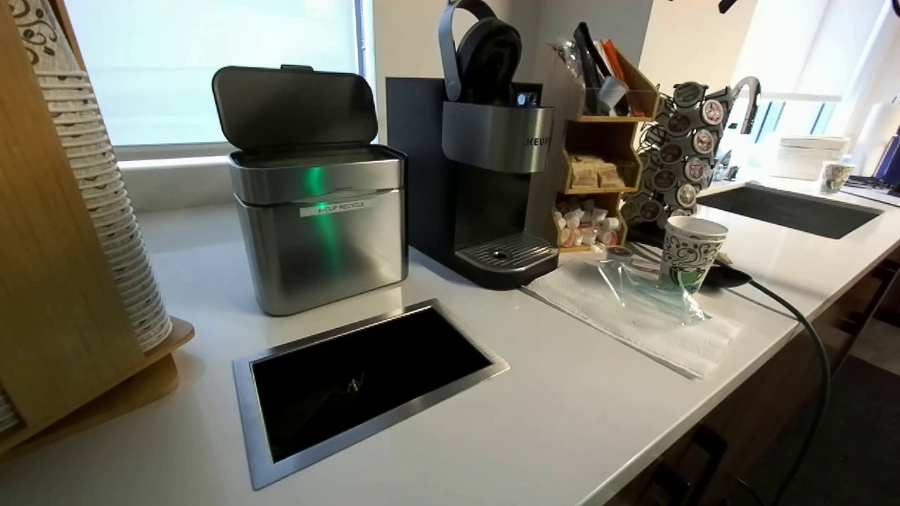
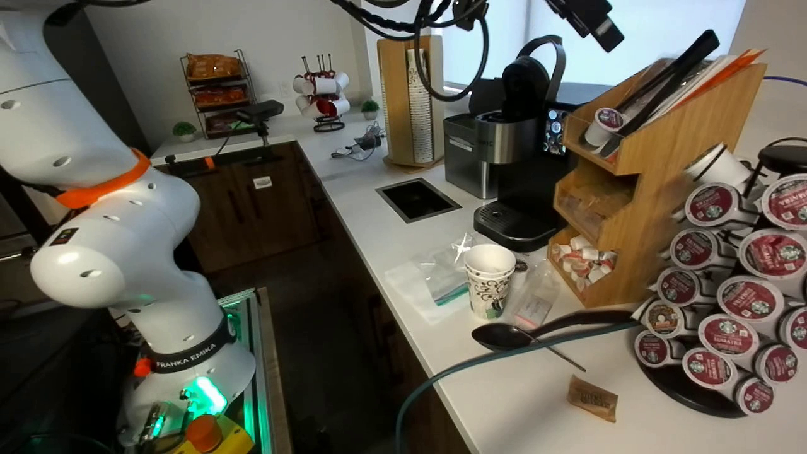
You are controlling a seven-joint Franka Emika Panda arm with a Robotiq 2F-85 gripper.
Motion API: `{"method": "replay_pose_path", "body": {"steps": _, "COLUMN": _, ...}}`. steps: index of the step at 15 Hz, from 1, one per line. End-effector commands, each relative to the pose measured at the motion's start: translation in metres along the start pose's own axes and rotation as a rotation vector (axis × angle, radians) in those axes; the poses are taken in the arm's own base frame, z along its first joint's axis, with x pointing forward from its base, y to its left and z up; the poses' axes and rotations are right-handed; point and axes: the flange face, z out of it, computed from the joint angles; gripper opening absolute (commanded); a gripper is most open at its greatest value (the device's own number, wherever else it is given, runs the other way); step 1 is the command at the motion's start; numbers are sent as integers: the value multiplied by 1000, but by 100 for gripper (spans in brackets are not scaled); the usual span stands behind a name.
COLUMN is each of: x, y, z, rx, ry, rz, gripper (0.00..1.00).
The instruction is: Put the black tongs on the counter.
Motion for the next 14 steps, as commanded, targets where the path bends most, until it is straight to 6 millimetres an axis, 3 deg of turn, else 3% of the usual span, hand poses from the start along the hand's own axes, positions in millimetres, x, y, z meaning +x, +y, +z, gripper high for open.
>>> {"method": "replay_pose_path", "body": {"steps": 1, "x": 6, "y": -7, "z": 5, "rx": 13, "ry": -2, "rz": -19, "gripper": 100}}
{"method": "replay_pose_path", "body": {"steps": 6, "x": 10, "y": -12, "z": 14, "rx": 17, "ry": -10, "rz": -28, "gripper": 100}}
{"method": "replay_pose_path", "body": {"steps": 11, "x": 11, "y": -51, "z": 52, "rx": 24, "ry": -36, "rz": -61, "gripper": 100}}
{"method": "replay_pose_path", "body": {"steps": 12, "x": 5, "y": -39, "z": 34, "rx": 37, "ry": -30, "rz": -60, "gripper": 100}}
{"method": "replay_pose_path", "body": {"steps": 14, "x": 6, "y": -48, "z": 48, "rx": 39, "ry": -39, "rz": -67, "gripper": 100}}
